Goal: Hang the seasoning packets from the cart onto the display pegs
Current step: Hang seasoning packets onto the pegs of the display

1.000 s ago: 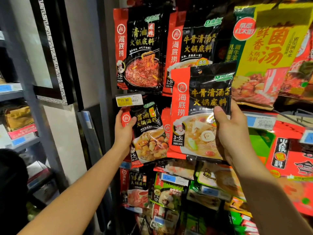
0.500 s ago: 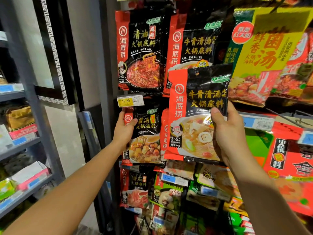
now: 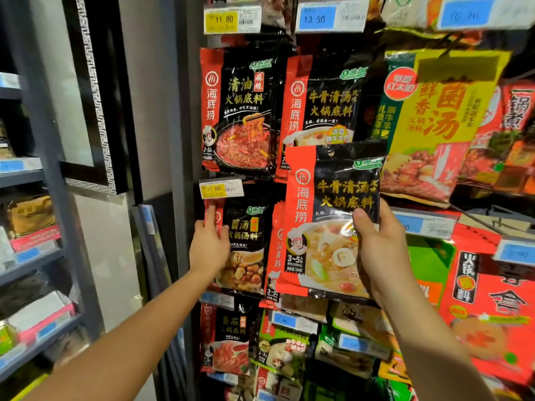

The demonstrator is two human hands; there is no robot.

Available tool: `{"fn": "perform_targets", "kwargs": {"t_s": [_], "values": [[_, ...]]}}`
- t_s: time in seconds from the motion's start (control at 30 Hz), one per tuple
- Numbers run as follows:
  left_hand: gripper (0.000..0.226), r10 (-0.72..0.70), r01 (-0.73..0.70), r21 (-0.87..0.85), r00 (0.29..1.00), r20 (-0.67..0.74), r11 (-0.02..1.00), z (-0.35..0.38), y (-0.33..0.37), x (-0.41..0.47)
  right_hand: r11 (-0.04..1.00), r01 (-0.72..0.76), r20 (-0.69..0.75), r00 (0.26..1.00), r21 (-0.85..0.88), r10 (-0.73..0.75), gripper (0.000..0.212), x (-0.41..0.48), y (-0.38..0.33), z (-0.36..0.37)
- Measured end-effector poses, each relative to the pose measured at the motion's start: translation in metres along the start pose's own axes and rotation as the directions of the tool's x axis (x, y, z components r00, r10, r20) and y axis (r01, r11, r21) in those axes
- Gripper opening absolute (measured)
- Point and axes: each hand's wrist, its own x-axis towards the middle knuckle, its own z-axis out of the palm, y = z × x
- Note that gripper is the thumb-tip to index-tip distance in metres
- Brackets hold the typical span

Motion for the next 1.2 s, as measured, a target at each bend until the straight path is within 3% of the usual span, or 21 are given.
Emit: {"fn": "perform_targets", "kwargs": {"t_s": [0.1,0.17,0.33,0.43,0.57,0.7,0.77,0.87,0.9,1.0,1.07,1.2], "values": [[0.076,0.239,-0.225,0.173,0.969,-0.068,0.959,0.003,0.002,-0.02,1.0,-0.011,0.002,1.0,-0.003,0.011,0.03,-0.004,0.001,0.0],[0.085,0.355,-0.325,0.341,0.935,-0.025,0.882,0.006,-0.002,-0.021,1.0,-0.027,-0.002,1.0,-0.001,0.027,0.03,-0.008,0.006,-0.002],[0.091,0.334,-0.344,0.517,0.935,0.116,0.784,0.001,-0.003,-0.006,0.998,-0.055,-0.015,0.998,0.029,0.055,0.027,-0.016,0.014,-0.006],[0.074,0.324,-0.335,0.504,0.939,0.113,0.796,-0.012,0.016,-0.004,0.998,-0.052,-0.037,0.998,0.044,0.054,0.027,-0.01,0.01,-0.008],[0.02,0.476,-0.431,0.363,0.878,-0.039,0.826,-0.04,0.068,-0.002,0.997,-0.012,-0.04,0.999,0.082,0.015,0.044,0.006,-0.011,-0.005],[0.009,0.625,-0.578,0.286,0.773,-0.108,0.764,-0.071,0.131,0.013,0.998,0.041,-0.043,0.998,0.051,-0.039,0.035,0.031,-0.031,-0.001],[0.009,0.697,-0.646,0.277,0.698,-0.163,0.712,-0.086,0.164,0.032,0.997,0.072,-0.047,0.996,0.017,-0.071,0.03,0.042,-0.041,0.002],[0.021,0.79,-0.729,0.303,0.573,-0.22,0.613,-0.108,0.215,0.064,0.994,0.107,-0.016,0.994,-0.039,-0.107,0.052,0.06,-0.055,0.011],[0.025,0.822,-0.755,0.323,0.528,-0.215,0.57,-0.114,0.231,0.075,0.994,0.103,0.002,0.995,-0.043,-0.103,0.05,0.066,-0.06,0.012],[0.039,0.901,-0.808,0.4,0.411,-0.143,0.432,-0.129,0.273,0.102,0.999,0.045,0.03,0.999,-0.026,-0.044,0.023,0.08,-0.07,0.014],[0.048,0.918,-0.814,0.44,0.391,-0.069,0.38,-0.135,0.294,0.118,1.0,0.028,0.062,0.998,-0.003,-0.028,0.026,0.084,-0.079,0.019],[0.054,0.891,-0.835,0.384,0.449,0.061,0.395,-0.141,0.322,0.138,1.0,0.024,0.032,0.999,0.011,-0.025,0.03,0.103,-0.086,0.039]]}}
